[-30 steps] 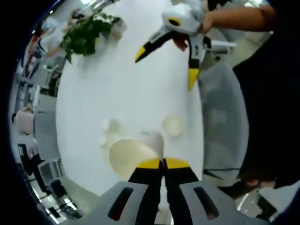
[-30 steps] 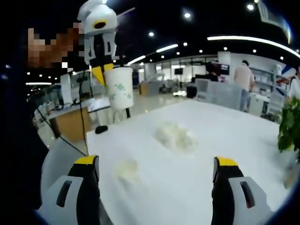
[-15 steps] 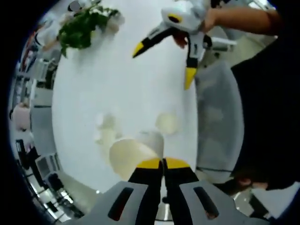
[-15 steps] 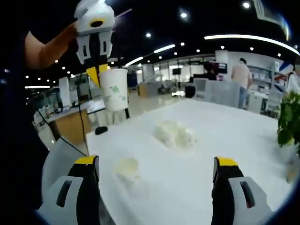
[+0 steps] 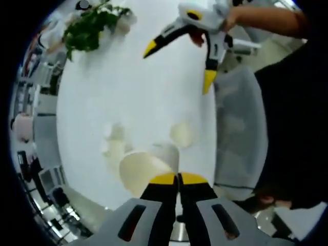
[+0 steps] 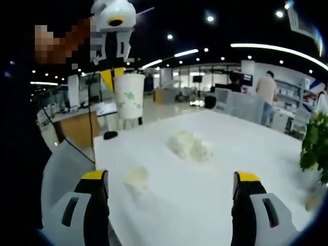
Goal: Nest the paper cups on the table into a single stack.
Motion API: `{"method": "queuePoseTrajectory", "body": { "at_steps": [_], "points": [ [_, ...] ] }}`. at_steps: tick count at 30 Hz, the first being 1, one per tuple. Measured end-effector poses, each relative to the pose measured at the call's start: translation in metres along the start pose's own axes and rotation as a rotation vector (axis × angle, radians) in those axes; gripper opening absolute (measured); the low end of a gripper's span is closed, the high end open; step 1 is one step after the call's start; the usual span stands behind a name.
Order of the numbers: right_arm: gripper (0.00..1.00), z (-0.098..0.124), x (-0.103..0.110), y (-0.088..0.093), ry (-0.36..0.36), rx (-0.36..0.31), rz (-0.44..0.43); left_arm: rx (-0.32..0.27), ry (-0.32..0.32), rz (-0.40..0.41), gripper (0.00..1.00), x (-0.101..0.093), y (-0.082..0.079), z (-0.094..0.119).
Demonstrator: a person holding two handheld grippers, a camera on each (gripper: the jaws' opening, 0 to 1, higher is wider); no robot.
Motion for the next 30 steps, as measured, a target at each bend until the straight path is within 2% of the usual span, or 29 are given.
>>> {"method": "queuePoseTrajectory", "body": {
  "at_steps": [4,8,14,18,30],
  "points": [
    [1.0,0.001,0.001,0.002,0.003,0.011,0.02,0.012,0.022,0.003,0.0,-0.004,-0.001,-0.002],
    [1.0,-0.001,0.002,0.0,0.008,0.008,0.027,0.002,-0.003,-0.009,0.0,-0.001,-0.006,-0.006],
    [1.0,-0.001,0.0,-0.002,0.014,-0.001,0.022,-0.043,-0.002,0.019,0.0,-0.003,-0.016,-0.015],
    [1.0,-0.001,0.0,-0.001,0.014,0.0,0.019,-0.045,-0.013,0.016,0.0,-0.005,-0.017,-0.023],
    [1.0,-0.001,-0.005,-0.002,0.025,-0.011,0.006,-0.037,0.014,0.033,0.0,-0.015,-0.017,-0.032]
  ]
}}
Point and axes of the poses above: the point that each gripper's makers call its tool centre point, and the gripper's own axes: z roughly backward along the fingers, x roughly to its left, y roughly out of its underside, the point moved 1 cm from there along z, roughly backward along the fingers, and after that the axes turned 9 degrees about -y, right-handed, at the moved point
